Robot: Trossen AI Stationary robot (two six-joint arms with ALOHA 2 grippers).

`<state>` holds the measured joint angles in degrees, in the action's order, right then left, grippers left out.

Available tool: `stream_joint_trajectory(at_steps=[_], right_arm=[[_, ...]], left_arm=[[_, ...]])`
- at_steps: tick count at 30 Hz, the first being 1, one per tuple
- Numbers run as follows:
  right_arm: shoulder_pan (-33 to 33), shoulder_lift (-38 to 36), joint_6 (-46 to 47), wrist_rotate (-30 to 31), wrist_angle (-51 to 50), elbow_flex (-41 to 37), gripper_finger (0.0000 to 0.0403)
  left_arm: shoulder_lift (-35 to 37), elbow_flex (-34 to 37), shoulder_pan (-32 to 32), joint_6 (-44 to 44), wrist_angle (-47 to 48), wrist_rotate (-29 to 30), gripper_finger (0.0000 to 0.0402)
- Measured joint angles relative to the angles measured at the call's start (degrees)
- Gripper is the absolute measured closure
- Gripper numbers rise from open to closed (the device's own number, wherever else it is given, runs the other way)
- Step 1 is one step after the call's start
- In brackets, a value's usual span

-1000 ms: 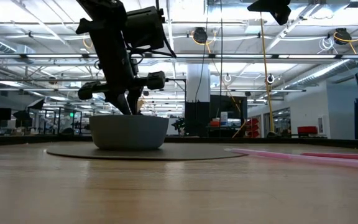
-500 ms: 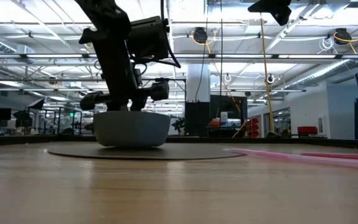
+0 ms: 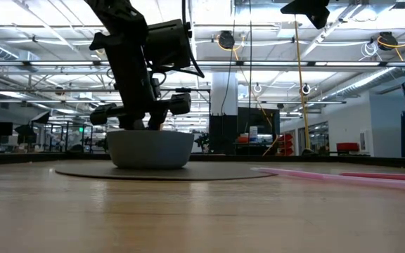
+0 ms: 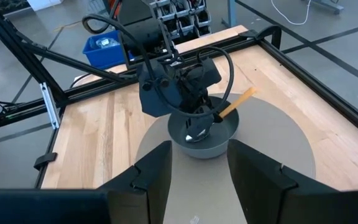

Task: Pick & Place Utensil
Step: Put the yellow spoon into the gray bowl, then put the pink fork into the gray bowl

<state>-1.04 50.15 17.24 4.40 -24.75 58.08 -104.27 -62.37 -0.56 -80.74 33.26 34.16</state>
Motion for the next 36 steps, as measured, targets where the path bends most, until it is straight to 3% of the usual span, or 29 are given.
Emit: stream_joint_trajectory(at_steps=[13,18,23,27,30,36], right_arm=[[0.0,0.0,-0.4,0.0,0.0,0.0,0.025],[0.0,0.0,-0.4,0.0,0.0,0.0,0.025],[0.0,0.0,-0.1,0.0,0.0,0.0,0.025],[0.0,0.0,0.2,0.0,0.3,0.0,0.025],[0.0,0.7,2.3,-0.2,2.5,0.0,0.025],[0.7,7.5,6.7,-11.3,12.5,0.0,0.025]], left_arm=[[1.0,0.0,0.7,1.5,-0.9,1.0,0.0216],[4.3,0.0,1.2,5.0,-2.7,3.2,0.0196],[11.0,0.0,1.8,10.3,-3.7,6.5,0.0201],[19.7,0.0,3.6,19.6,-5.3,11.2,0.0215],[26.4,0.0,5.5,31.6,-9.3,12.4,0.0227],[37.9,-0.1,11.4,52.5,-13.9,11.1,0.0252]])
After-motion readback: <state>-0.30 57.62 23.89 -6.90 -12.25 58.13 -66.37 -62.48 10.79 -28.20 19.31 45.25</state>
